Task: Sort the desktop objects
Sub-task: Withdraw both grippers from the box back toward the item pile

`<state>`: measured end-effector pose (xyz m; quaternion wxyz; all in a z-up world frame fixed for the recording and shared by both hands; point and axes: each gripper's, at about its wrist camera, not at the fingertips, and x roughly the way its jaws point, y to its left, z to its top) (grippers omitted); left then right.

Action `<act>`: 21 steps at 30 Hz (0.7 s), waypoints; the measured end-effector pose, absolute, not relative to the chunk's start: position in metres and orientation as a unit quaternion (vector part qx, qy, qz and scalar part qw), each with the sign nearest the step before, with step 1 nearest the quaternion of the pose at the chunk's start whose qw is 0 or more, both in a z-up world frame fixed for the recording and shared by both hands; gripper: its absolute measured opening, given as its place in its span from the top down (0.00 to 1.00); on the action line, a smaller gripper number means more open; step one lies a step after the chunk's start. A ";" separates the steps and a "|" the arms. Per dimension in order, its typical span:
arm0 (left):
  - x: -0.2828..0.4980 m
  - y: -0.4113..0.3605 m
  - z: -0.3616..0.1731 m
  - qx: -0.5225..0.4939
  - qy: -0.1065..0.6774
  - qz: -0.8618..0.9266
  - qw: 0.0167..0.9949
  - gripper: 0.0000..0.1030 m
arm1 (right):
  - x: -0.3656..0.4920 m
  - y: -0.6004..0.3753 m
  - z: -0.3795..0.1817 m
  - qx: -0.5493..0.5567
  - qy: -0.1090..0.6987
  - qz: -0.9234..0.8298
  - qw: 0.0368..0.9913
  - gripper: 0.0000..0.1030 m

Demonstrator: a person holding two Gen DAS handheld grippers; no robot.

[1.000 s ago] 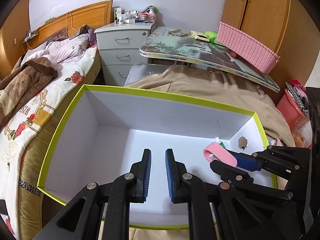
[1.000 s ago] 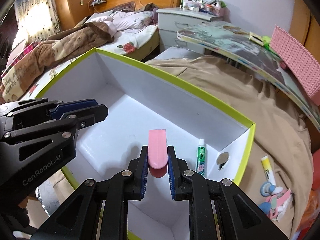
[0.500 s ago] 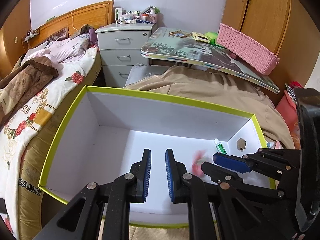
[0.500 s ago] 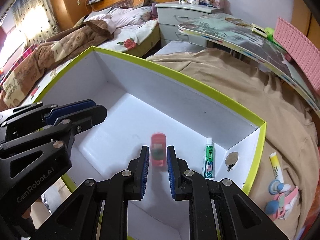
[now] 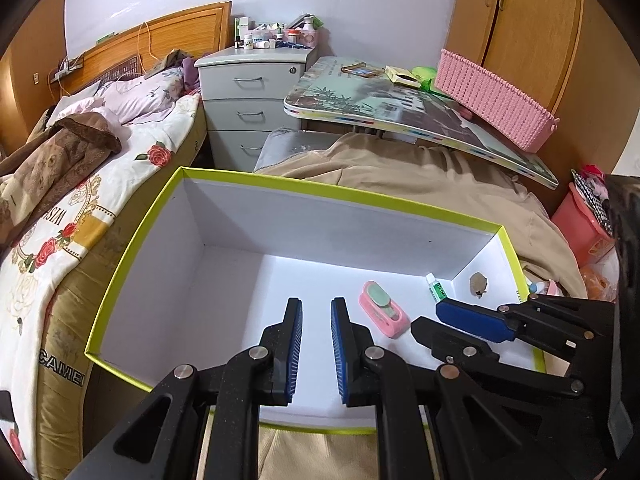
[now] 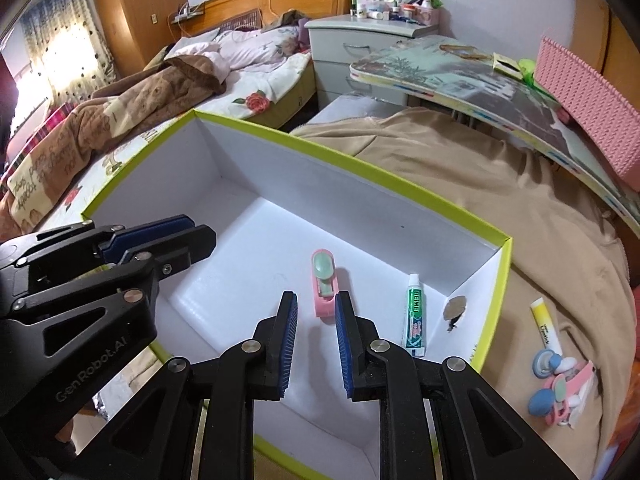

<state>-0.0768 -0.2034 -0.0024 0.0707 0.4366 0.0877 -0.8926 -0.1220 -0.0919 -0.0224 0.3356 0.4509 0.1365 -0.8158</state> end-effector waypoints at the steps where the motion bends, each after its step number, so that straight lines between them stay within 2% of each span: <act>1: -0.076 -0.203 -0.002 0.437 0.088 -0.892 0.071 0.86 | -0.121 -0.091 -0.021 0.449 0.135 -0.817 0.336 0.81; 21: -0.061 -0.166 0.017 0.418 0.082 -0.903 0.050 0.85 | -0.101 -0.039 0.013 0.404 0.091 -0.853 0.319 0.79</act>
